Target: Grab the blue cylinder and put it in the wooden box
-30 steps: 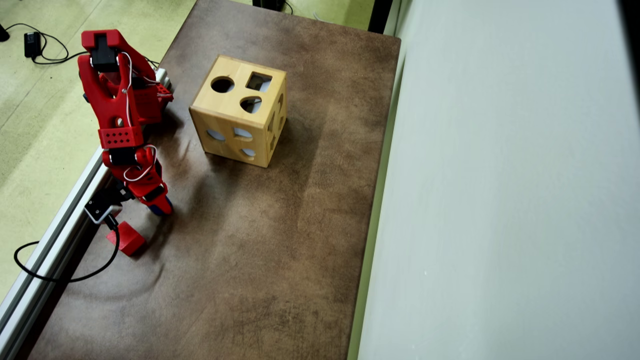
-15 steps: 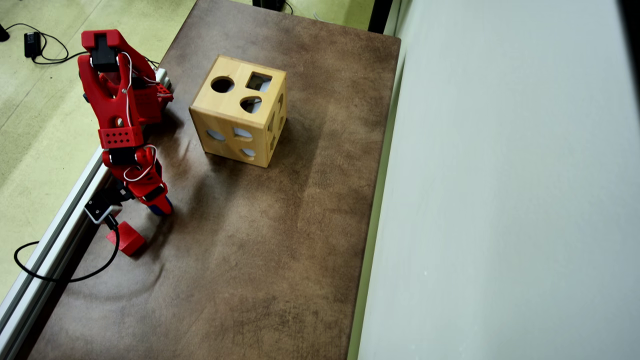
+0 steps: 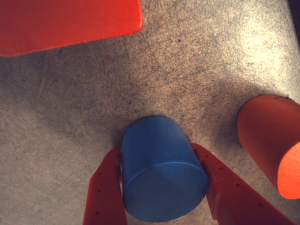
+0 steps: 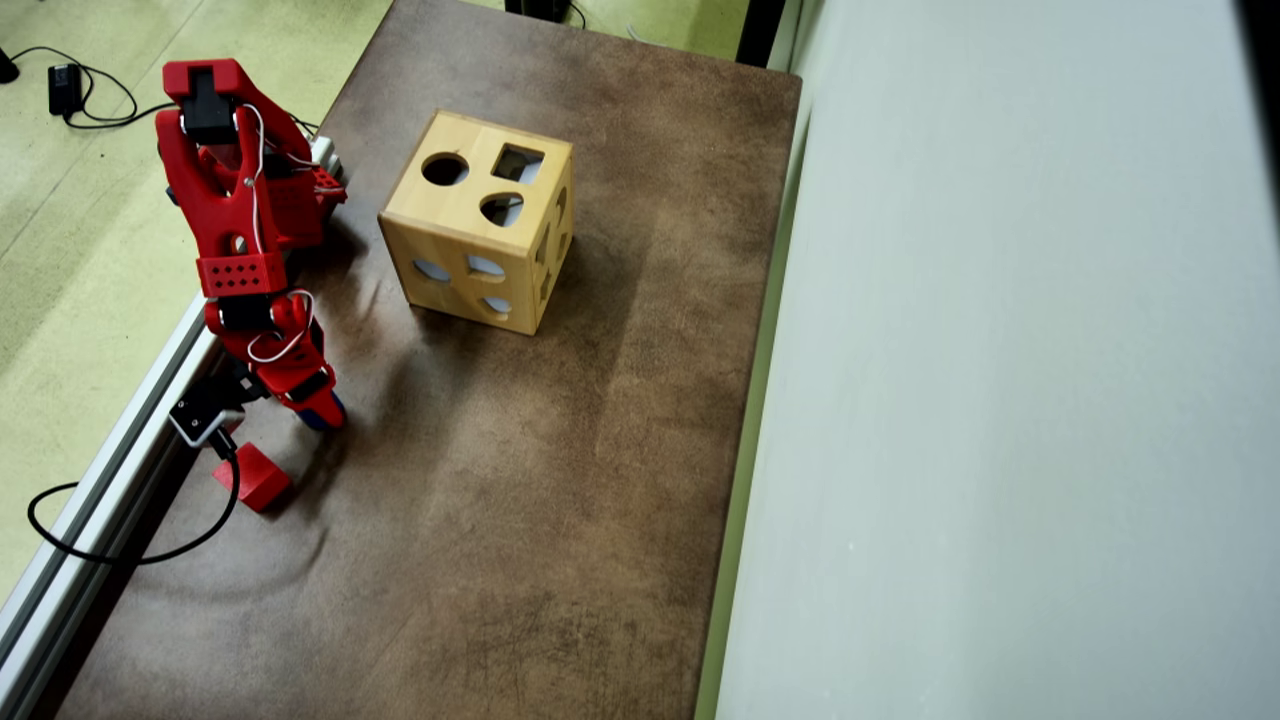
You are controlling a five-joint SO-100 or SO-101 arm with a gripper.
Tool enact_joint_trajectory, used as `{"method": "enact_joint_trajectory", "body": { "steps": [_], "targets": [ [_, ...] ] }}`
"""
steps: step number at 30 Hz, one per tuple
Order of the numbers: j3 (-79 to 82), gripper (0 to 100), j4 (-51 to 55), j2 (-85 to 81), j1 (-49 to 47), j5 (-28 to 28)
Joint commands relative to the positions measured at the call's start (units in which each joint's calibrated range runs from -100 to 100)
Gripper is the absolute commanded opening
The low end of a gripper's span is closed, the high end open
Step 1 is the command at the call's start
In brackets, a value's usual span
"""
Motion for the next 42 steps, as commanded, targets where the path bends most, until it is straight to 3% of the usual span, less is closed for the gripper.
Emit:
{"method": "enact_joint_trajectory", "body": {
  "steps": [1,17,21,42],
  "targets": [
    [-0.8,22,0.4,-4.8,-0.2,-0.1],
    [-1.0,22,9.6,-15.0,-0.2,-0.2],
    [-1.8,17,14.6,-19.7,-0.3,-0.2],
    [-1.9,16,31.6,-52.8,-11.1,-0.2]
  ]
}}
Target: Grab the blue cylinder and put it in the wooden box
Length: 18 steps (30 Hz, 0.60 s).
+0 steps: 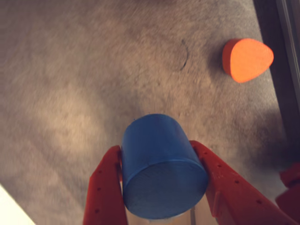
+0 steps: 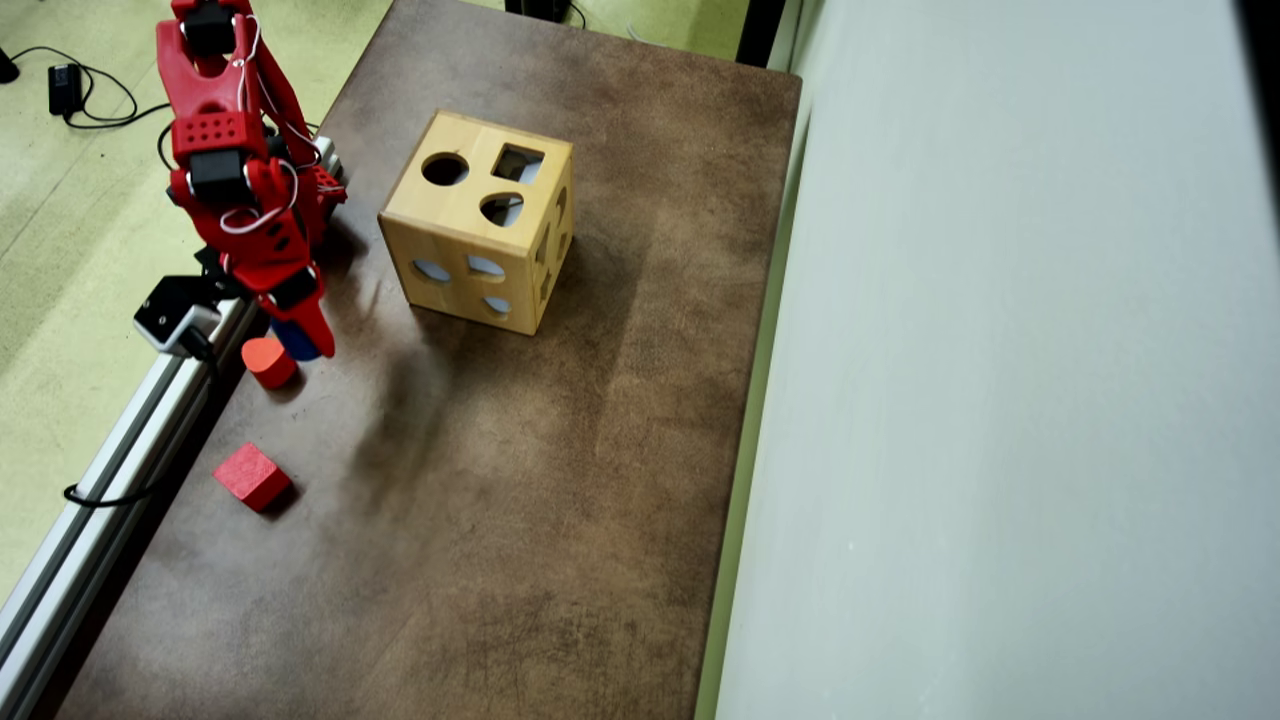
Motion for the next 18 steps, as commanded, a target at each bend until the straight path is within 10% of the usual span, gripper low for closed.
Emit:
{"method": "enact_joint_trajectory", "body": {
  "steps": [1,18],
  "targets": [
    [-2.0,16,3.6,-7.8,-3.1,-0.2],
    [-2.7,16,16.2,-23.5,-25.7,-0.3]
  ]
}}
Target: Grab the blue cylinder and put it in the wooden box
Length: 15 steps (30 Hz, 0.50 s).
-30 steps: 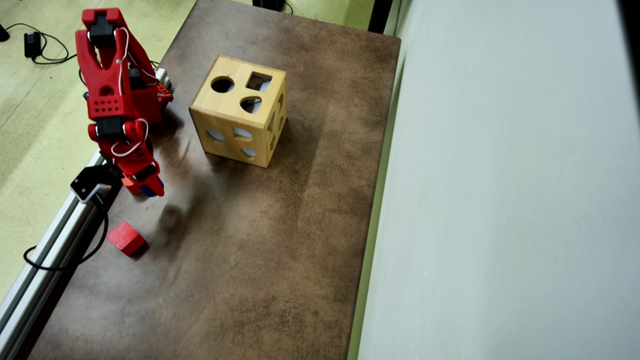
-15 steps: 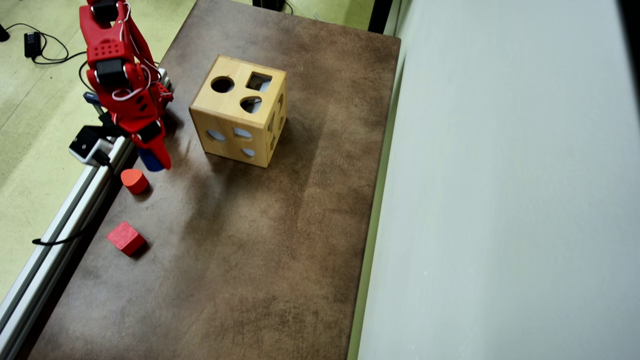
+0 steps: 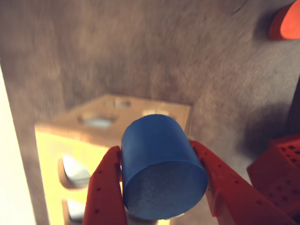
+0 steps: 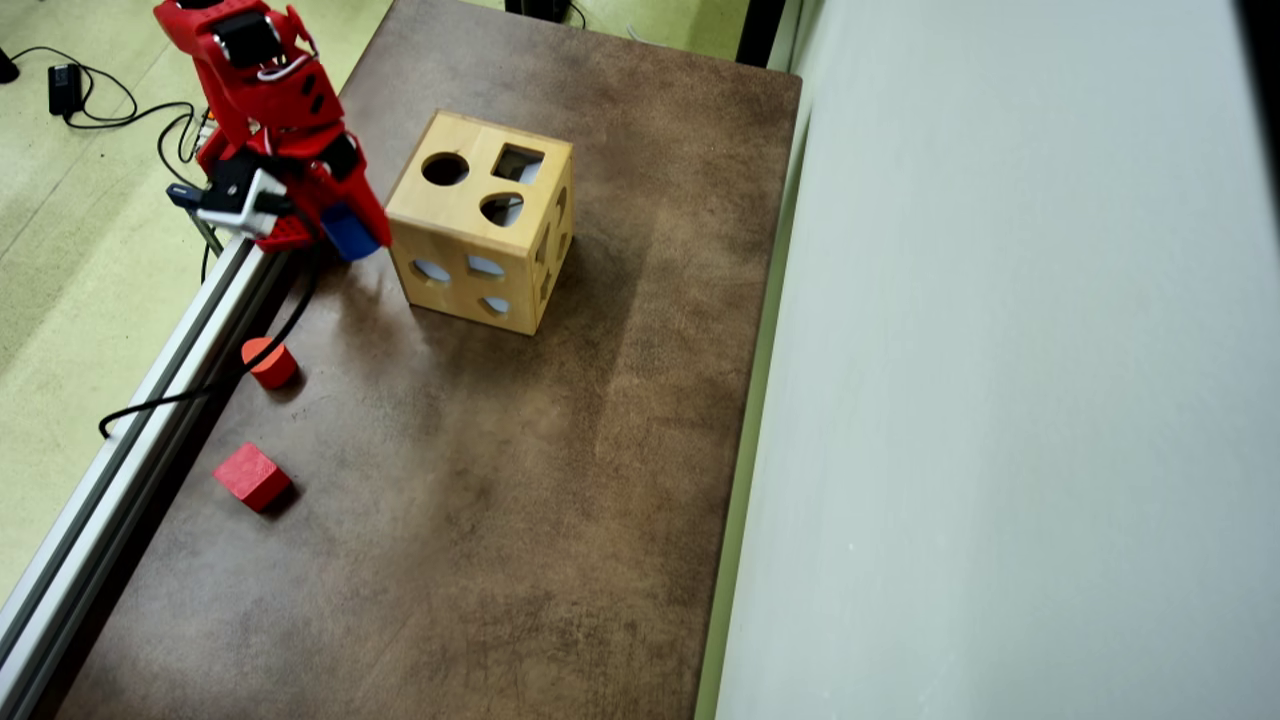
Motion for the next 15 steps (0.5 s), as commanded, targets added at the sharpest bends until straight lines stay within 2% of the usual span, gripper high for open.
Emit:
{"method": "enact_joint_trajectory", "body": {
  "steps": [1,10,15],
  "targets": [
    [-4.0,16,3.1,-2.4,-4.2,-0.3],
    [-21.3,16,7.6,9.5,-7.3,-5.5],
    [-24.9,16,8.1,14.4,-9.7,-7.1]
  ]
}}
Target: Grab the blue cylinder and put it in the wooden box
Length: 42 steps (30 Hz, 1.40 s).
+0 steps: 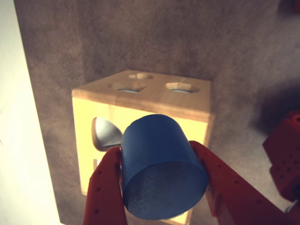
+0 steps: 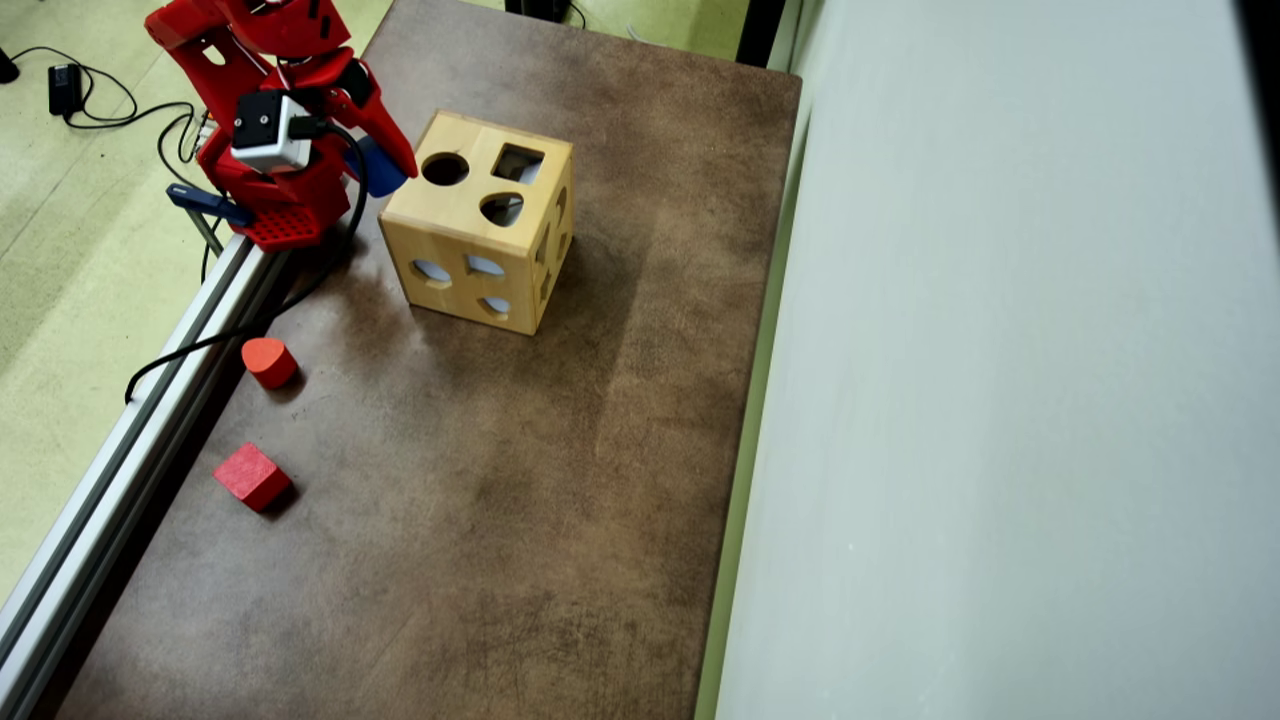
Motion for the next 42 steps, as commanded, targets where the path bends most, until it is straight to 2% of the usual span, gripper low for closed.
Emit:
{"method": "enact_joint_trajectory", "body": {
  "steps": [1,9,22,42],
  "targets": [
    [-4.1,16,0.7,2.6,-1.9,-1.3],
    [-3.4,16,0.7,7.1,-8.2,-3.3],
    [-3.1,16,0.9,12.2,-16.3,-3.4],
    [3.5,16,1.0,11.3,-19.1,-3.3]
  ]
}}
